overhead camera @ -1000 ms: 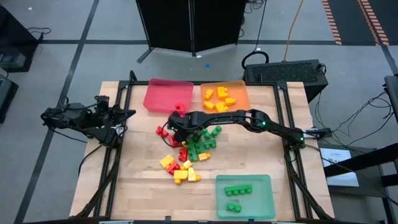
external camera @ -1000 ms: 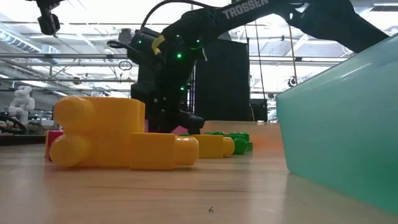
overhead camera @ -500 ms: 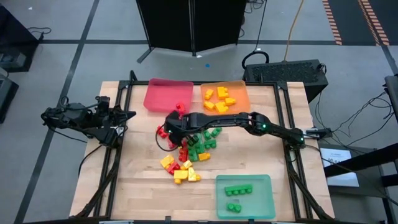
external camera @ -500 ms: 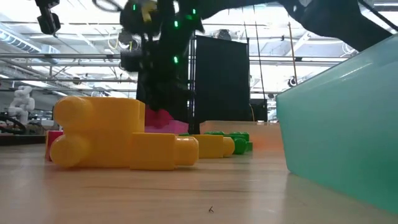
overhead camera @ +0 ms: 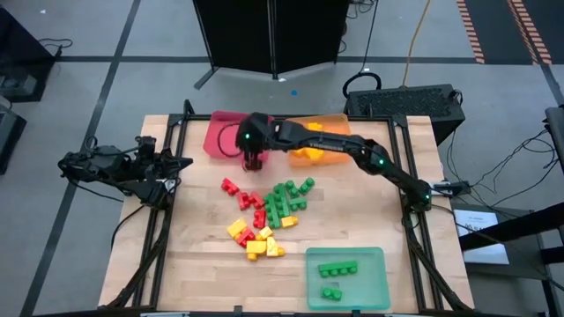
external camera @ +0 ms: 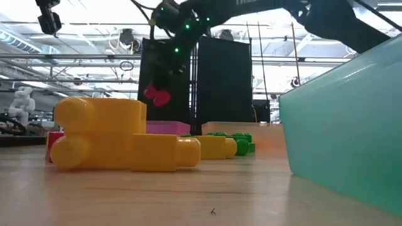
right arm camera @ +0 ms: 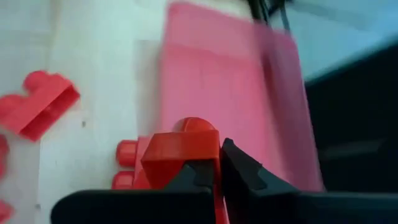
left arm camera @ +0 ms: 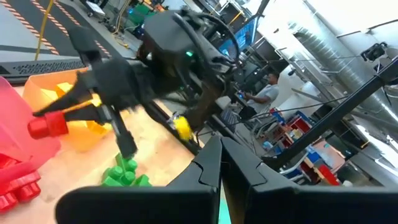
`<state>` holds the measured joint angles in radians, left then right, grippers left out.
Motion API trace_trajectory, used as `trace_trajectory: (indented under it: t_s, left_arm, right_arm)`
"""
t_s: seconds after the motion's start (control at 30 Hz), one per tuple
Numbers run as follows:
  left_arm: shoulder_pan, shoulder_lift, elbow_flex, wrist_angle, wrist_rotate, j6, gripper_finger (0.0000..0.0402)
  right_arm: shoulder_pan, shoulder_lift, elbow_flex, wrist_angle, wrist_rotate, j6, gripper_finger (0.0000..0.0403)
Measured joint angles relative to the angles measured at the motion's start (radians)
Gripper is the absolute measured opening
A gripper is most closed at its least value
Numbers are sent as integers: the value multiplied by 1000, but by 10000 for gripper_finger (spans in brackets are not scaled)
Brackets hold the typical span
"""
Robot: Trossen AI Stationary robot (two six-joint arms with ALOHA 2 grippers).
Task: Sort blocks
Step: Put the red game piece into the red bin
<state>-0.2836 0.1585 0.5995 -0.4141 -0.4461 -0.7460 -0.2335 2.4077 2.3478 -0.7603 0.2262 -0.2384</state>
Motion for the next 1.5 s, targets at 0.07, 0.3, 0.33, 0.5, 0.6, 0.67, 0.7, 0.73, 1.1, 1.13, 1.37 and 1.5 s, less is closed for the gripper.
trace_trajectory:
  t_s: [0.07, 0.3, 0.33, 0.5, 0.6, 0.67, 0.7, 0.73, 1.1, 1.13, 1.37, 1.5]
  left_arm:
    - [0, 0, 0, 0, 0, 0, 11]
    - [0, 0, 0, 1, -4, 0, 11]
    - [0, 0, 0, 0, -4, 0, 11]
    - [0, 0, 0, 0, -4, 0, 11]
    - [0, 0, 0, 0, -4, 0, 11]
    - [0, 0, 0, 0, -4, 0, 11]
    - [0, 0, 0, 0, -4, 0, 11]
    - [0, 0, 0, 0, -4, 0, 11]
    - [0, 0, 0, -50, 1, -6, 11]
    - [0, 0, 0, -50, 2, -6, 11]
    - [0, 0, 0, -53, 8, -3, 11]
    - [0, 0, 0, -53, 20, 2, 11]
  right_arm:
    - [-17, 7, 0, -4, -17, 91, 10]
    - [-41, 13, 1, 12, 1, 203, 90]
    - [-44, 14, 1, 12, 2, 210, 105]
    - [-48, 18, 1, 22, 4, 209, 165]
    - [-41, 11, 1, 25, -8, 230, 187]
    - [-31, 0, 2, 27, -58, 239, 195]
    - [-23, -8, 5, 19, -92, 248, 197]
    - [-10, -15, 6, 19, -131, 257, 197]
    - [152, 59, -2, 1, 6, 186, 150]
    - [152, 63, -2, -2, 12, 189, 155]
    - [122, 74, -2, -26, 12, 303, 224]
    - [117, 74, -2, -34, 16, 331, 253]
